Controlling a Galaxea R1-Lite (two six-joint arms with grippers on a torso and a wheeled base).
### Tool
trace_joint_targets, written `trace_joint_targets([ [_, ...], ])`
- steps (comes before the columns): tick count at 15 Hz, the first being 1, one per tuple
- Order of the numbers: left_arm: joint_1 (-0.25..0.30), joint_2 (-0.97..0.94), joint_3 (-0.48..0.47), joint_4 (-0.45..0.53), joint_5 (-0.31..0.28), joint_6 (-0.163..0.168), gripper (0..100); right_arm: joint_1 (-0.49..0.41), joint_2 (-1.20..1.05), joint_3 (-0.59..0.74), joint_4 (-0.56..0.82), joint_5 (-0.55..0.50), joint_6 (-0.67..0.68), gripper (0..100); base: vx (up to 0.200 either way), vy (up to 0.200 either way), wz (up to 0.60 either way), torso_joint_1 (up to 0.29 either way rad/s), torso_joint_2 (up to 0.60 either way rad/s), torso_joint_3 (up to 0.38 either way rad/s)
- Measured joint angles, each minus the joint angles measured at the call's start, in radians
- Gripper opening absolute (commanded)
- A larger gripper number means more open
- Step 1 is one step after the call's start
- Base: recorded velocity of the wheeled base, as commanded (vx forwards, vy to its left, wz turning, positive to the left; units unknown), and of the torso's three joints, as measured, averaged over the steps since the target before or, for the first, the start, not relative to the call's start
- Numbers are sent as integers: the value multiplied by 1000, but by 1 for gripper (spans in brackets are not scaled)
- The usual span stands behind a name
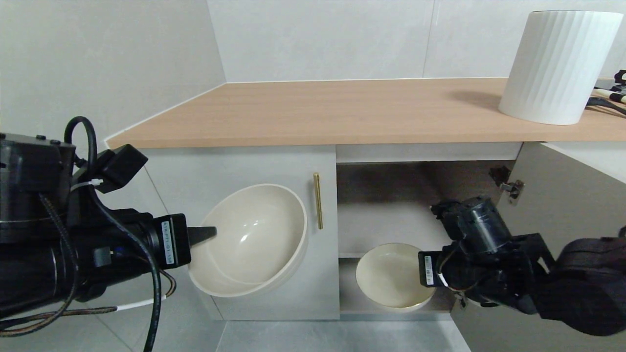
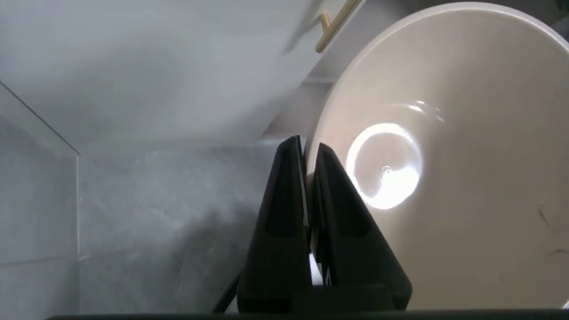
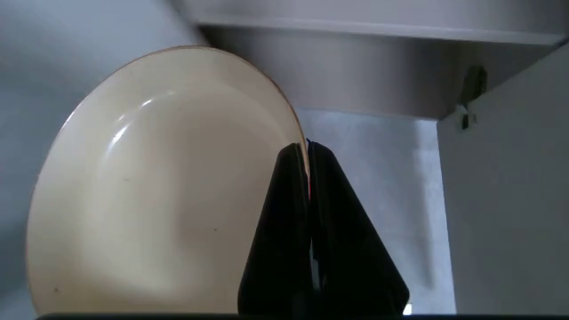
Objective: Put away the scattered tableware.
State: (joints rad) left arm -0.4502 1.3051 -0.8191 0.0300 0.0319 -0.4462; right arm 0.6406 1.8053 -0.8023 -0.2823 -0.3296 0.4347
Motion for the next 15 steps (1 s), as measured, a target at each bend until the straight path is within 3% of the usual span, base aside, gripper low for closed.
trace_joint_targets([
  [5, -1, 11, 1, -20, 0, 0, 0, -94, 293, -158, -230, 7, -19, 0, 0, 0, 0, 0, 0, 0],
  [15, -2, 21, 5, -21, 1, 0, 0, -245, 597, -486, -239, 2, -88, 0, 0, 0, 0, 0, 0, 0],
])
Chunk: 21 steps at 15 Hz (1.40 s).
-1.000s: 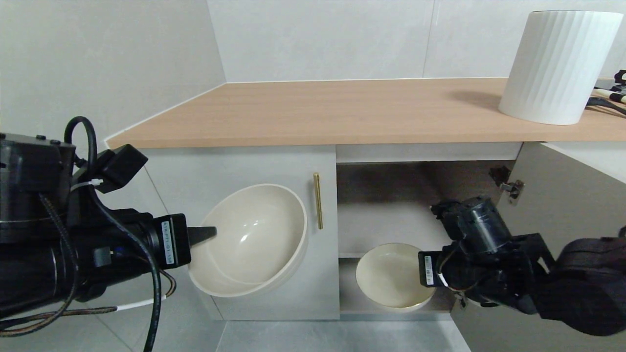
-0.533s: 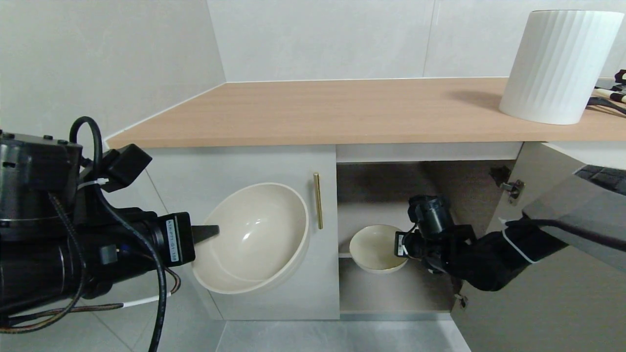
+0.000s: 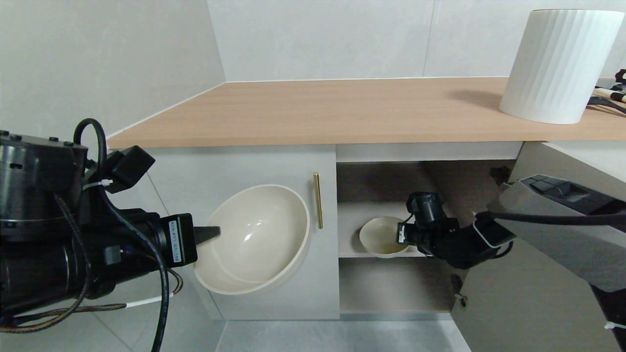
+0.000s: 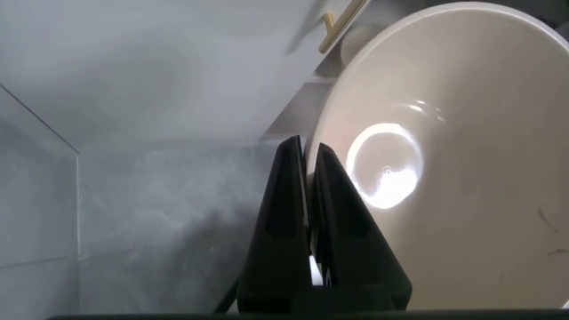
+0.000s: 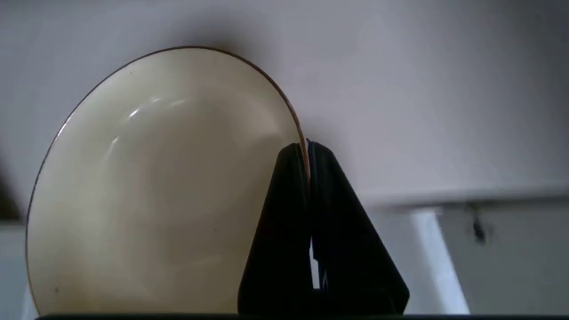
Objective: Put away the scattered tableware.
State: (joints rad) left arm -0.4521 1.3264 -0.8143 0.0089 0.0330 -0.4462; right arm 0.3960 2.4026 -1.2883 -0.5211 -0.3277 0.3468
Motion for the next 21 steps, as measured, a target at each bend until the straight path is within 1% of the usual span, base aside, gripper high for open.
trace_joint_targets([
  [4, -1, 3, 1, 0, -1, 0, 0, -41, 87, -118, 16, -3, -36, 0, 0, 0, 0, 0, 0, 0],
  [9, -17, 15, 7, 0, 0, 0, 0, -72, 169, -203, 21, -29, -37, 0, 0, 0, 0, 0, 0, 0],
  [18, -24, 22, 9, 0, 0, 0, 0, -93, 209, -264, 21, -41, -36, 0, 0, 0, 0, 0, 0, 0],
  [19, -24, 22, 9, 0, 0, 0, 0, -94, 210, -265, 21, -41, -36, 100, 0, 0, 0, 0, 0, 0],
  [21, -24, 22, 9, 0, 0, 0, 0, -96, 210, -265, 21, -43, -36, 100, 0, 0, 0, 0, 0, 0],
])
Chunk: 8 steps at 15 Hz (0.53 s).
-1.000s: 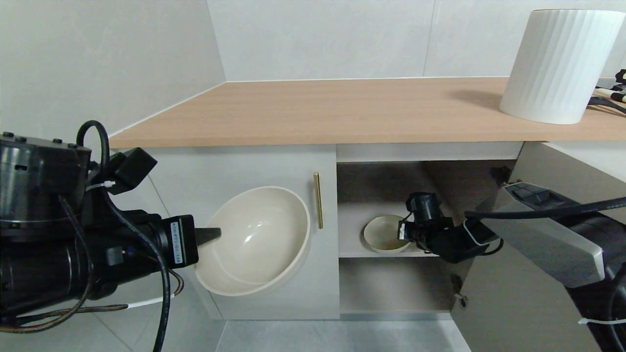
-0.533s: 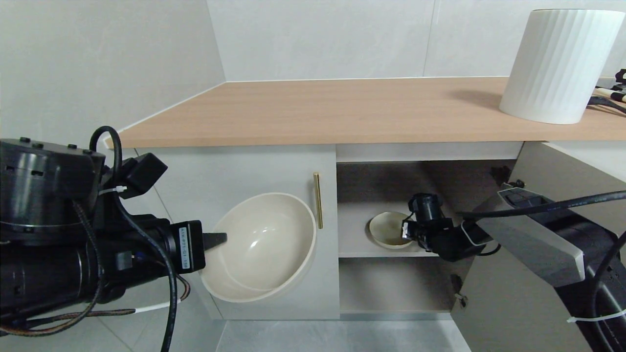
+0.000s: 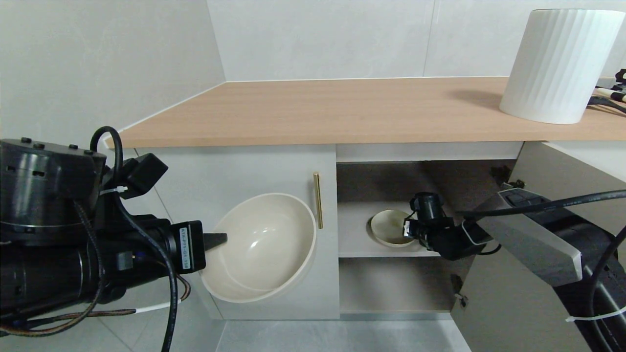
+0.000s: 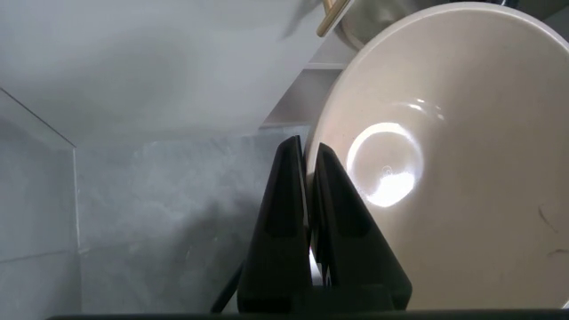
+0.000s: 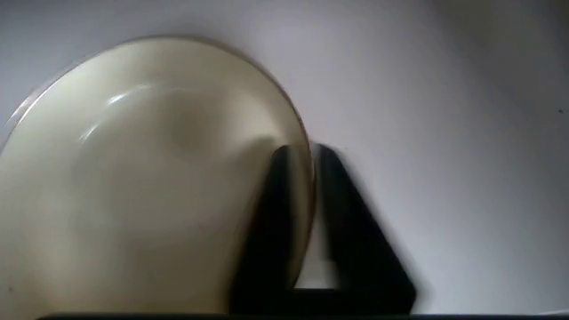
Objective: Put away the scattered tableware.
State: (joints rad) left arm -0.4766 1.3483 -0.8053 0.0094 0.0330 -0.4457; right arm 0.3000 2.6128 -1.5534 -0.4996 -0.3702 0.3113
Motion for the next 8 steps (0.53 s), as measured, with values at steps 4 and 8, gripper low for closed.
trace_joint_targets([
  [4, 0, 0, 0, 0, 0, 0, 0, 0, -4, 8, 0, -19, 1, 100, 0, 0, 0, 0, 0, 0],
  [8, -4, 8, 6, 0, 0, 6, 0, 4, -93, 105, -1, -17, 20, 100, 0, 0, 0, 0, 0, 0],
])
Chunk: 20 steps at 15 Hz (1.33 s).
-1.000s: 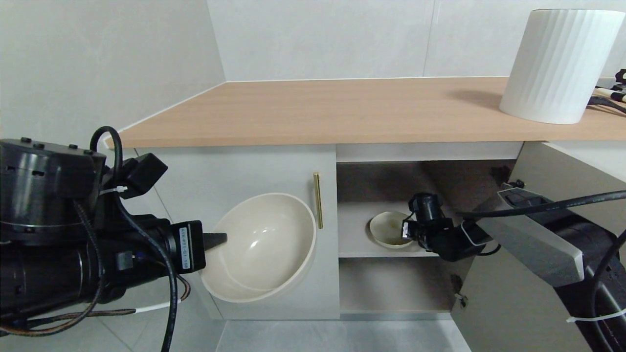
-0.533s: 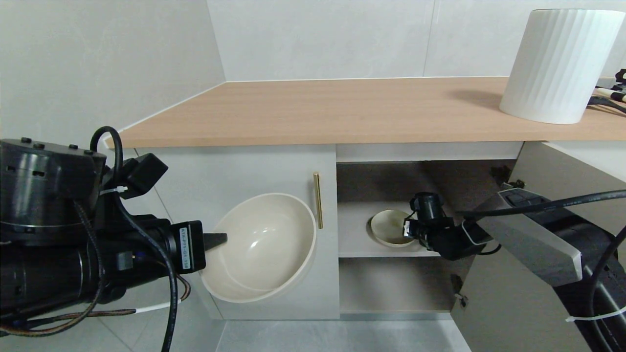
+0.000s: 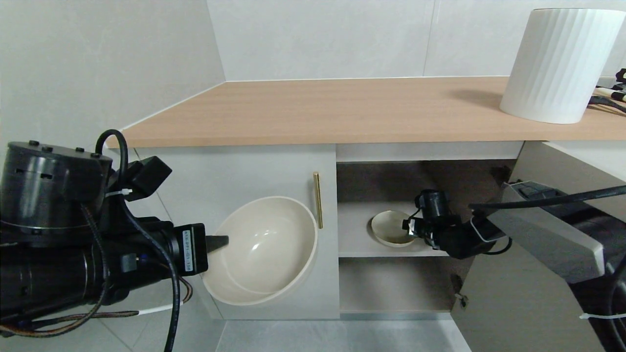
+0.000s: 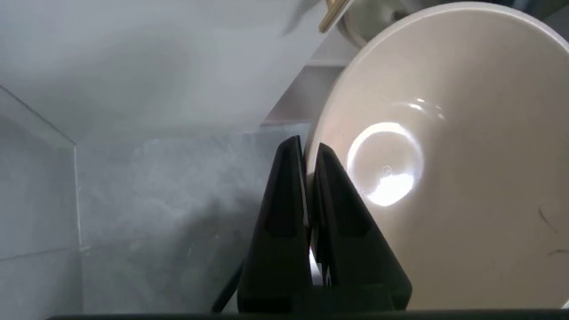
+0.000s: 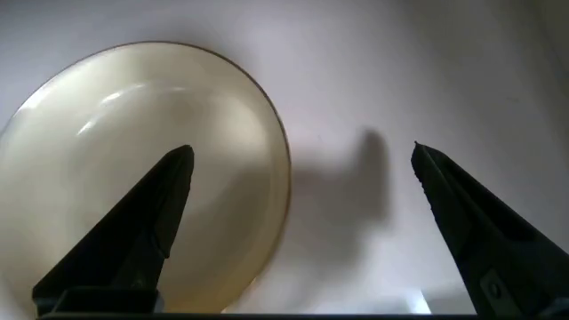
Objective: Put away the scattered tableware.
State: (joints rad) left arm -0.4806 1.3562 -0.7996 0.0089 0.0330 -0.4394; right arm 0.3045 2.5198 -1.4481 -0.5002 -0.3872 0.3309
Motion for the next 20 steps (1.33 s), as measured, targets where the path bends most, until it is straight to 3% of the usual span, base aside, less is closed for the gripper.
trace_joint_targets([
  [2, -20, 8, 25, 0, -1, 94, 0, 28, -130, 131, 0, 19, 8, 100, 0, 0, 0, 0, 0, 0],
  [4, -25, 42, 47, -12, 0, 164, 0, 74, -288, 265, 26, 55, 0, 100, 0, 0, 0, 0, 0, 0],
  [8, -39, 160, 65, -122, 7, 229, 0, 192, -569, 390, 213, 132, -12, 100, 0, 0, 0, 0, 0, 0],
  [10, -68, 240, 71, -197, 29, 245, 0, 267, -678, 407, 312, 173, -13, 100, 0, 0, 0, 0, 0, 0],
  [13, -125, 355, 77, -303, 109, 241, 0, 381, -784, 413, 415, 184, -12, 100, 0, 0, 0, 0, 0, 0],
  [20, -184, 409, 105, -369, 131, 237, 0, 485, -759, 413, 420, 177, -6, 100, 0, 0, 0, 0, 0, 0],
])
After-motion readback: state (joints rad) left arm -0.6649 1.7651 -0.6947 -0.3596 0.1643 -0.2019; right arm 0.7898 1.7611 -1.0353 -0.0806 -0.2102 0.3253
